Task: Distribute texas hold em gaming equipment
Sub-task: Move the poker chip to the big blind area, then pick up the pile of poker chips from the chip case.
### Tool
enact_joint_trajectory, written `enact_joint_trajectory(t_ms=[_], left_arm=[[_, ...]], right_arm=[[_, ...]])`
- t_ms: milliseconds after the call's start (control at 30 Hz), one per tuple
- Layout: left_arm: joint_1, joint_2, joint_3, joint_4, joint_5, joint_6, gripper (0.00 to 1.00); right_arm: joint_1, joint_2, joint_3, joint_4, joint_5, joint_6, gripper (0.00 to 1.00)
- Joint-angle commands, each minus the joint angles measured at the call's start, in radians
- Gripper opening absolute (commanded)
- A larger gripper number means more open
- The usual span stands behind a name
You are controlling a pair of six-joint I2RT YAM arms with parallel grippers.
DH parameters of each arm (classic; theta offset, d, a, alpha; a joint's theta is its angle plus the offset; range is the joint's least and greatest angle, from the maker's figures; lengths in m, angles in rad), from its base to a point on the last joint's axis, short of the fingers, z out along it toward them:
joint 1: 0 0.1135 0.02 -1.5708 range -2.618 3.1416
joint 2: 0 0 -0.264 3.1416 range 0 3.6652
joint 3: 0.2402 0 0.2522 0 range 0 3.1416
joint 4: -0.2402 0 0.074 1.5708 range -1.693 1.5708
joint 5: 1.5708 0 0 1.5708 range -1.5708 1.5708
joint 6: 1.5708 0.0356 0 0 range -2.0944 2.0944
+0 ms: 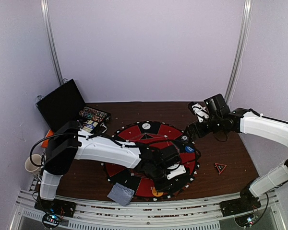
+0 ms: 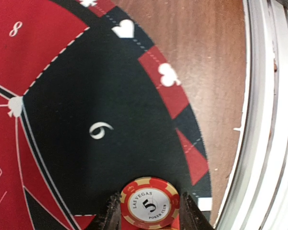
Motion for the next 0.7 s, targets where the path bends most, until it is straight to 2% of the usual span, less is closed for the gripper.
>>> enact_joint_trajectory(t_ms=[0,67,167,233,367,467,500,533,667], left_arm=[[-0.022,0.034,0.036,-0.031,0.050,-0.021,0.32],[-0.022,0.033,0.056,-0.031,0.023,-0.026,0.41],[-0.022,0.021,0.095,-0.031,-0.029,-0.036,0.64],[-0.022,0.001,0.119,-0.024,-0.050,-0.033,0.70],[-0.010,-0.075,0.132,-0.001,-0.073,-0.022,0.76],[0.046,-0.165,0.099,0.011,-0.011,-0.049,0.77],[0.135,-0.249,0.060,0.000,0.024,-0.071,0.77],[0.177,-0.293,0.041,-0.011,0.021,-0.081,0.77],[0.394,-0.468,-0.047,-0.065,-0.034,-0.143,0.78]], right_arm=[[0.008,-0.047,-0.028,0.009,0.013,0.015,1.00],[0.008,-0.059,-0.035,0.005,0.014,0.017,1.00],[0.009,-0.079,-0.041,0.006,0.017,0.022,1.00],[0.010,-0.089,-0.041,0.006,0.019,0.025,1.00],[0.009,-0.101,-0.034,0.008,0.065,0.063,1.00],[0.009,-0.101,-0.017,0.002,0.112,0.063,1.00],[0.008,-0.100,-0.001,0.001,0.135,0.048,1.00],[0.008,-0.098,0.006,0.002,0.140,0.040,1.00],[0.007,-0.087,0.020,0.012,0.137,0.024,1.00]])
